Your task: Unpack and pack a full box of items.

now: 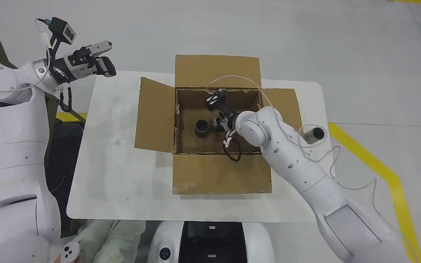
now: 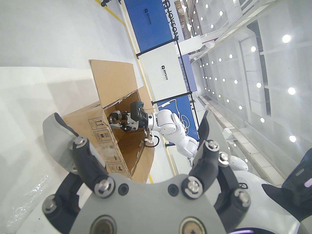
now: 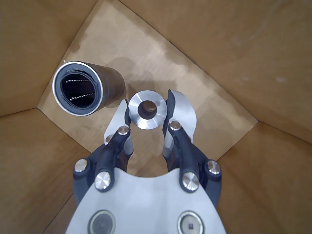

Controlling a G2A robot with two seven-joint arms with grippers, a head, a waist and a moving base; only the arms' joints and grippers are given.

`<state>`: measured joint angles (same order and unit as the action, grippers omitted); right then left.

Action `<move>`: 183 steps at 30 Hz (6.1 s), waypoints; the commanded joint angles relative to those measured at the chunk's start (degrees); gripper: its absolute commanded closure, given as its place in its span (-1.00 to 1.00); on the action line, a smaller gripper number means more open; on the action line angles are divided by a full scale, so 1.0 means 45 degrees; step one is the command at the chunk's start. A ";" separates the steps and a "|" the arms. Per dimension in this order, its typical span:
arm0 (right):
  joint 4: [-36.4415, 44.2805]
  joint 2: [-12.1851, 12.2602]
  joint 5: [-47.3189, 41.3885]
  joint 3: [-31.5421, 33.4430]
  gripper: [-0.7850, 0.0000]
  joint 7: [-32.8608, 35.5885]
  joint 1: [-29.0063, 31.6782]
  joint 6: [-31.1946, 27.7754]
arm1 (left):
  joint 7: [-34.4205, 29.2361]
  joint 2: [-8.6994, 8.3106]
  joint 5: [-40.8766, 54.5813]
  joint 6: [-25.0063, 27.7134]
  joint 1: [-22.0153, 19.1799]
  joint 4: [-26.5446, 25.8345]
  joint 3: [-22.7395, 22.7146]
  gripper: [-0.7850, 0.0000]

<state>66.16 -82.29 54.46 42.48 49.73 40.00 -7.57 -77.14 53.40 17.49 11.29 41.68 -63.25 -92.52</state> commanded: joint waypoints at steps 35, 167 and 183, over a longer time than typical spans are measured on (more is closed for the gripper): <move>0.7584 0.1404 0.1723 0.4079 -0.32 0.0037 0.4377 -0.1342 | 0.0000 0.0000 0.0000 0.0000 0.0000 0.0000 0.0000 -1.00; 0.6831 0.2998 0.1467 1.1176 1.00 -0.3518 0.9190 0.0802 | 0.0000 0.0000 0.0000 0.0000 0.0000 0.0000 0.0000 -1.00; 0.9554 0.3028 0.1888 1.1063 1.00 -0.4058 0.9620 0.1040 | 0.0000 0.0000 0.0000 0.0000 0.0000 0.0000 0.0000 -1.00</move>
<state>108.30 -68.66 62.82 92.43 31.58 83.25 -2.78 -77.14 53.40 17.49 11.29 41.68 -63.25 -92.52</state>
